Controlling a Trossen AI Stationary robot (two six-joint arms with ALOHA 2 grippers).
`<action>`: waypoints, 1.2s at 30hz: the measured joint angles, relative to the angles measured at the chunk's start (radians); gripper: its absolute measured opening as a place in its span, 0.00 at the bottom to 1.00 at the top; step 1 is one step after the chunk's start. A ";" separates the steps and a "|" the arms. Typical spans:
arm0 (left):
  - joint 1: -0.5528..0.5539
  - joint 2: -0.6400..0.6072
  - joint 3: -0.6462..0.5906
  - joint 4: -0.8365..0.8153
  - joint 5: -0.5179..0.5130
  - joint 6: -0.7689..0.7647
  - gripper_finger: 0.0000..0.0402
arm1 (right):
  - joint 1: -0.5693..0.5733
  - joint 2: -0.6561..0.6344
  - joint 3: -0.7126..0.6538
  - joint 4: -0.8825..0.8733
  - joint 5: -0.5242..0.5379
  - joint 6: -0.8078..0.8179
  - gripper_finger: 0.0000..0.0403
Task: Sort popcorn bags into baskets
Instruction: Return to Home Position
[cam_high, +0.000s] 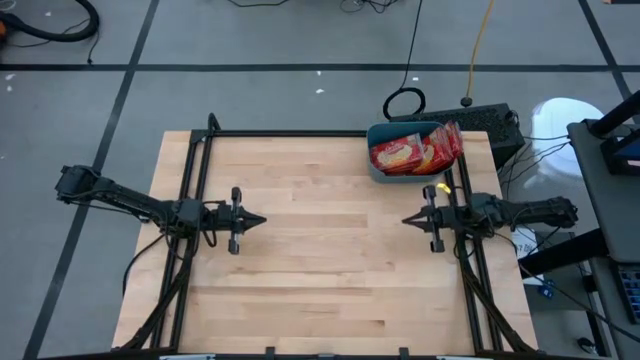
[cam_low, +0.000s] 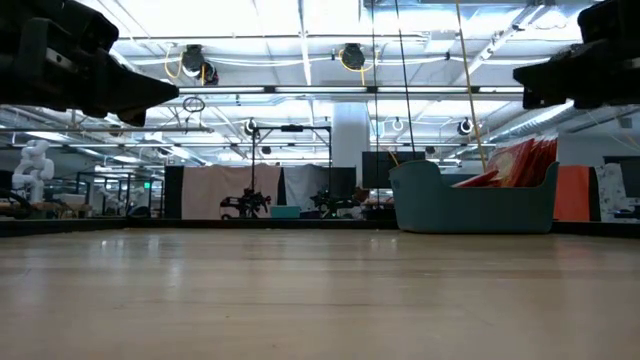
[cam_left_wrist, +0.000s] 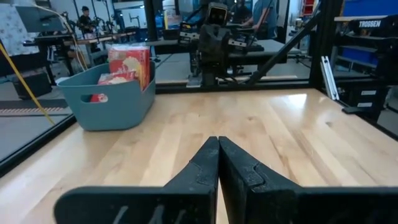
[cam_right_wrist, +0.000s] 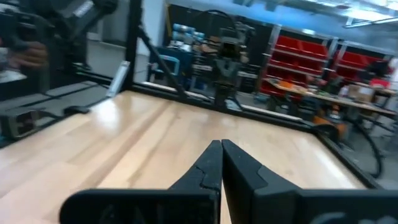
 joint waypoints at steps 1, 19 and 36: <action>0.000 0.000 0.000 0.000 0.000 0.000 0.02 | -0.017 0.000 0.000 0.001 0.000 -0.004 0.00; 0.000 0.000 0.000 -0.006 -0.001 -0.009 0.02 | -0.088 0.001 0.000 0.002 0.003 0.052 0.00; 0.010 -0.248 0.000 -0.200 0.009 0.016 0.01 | -0.088 0.001 0.000 0.007 0.003 0.031 0.00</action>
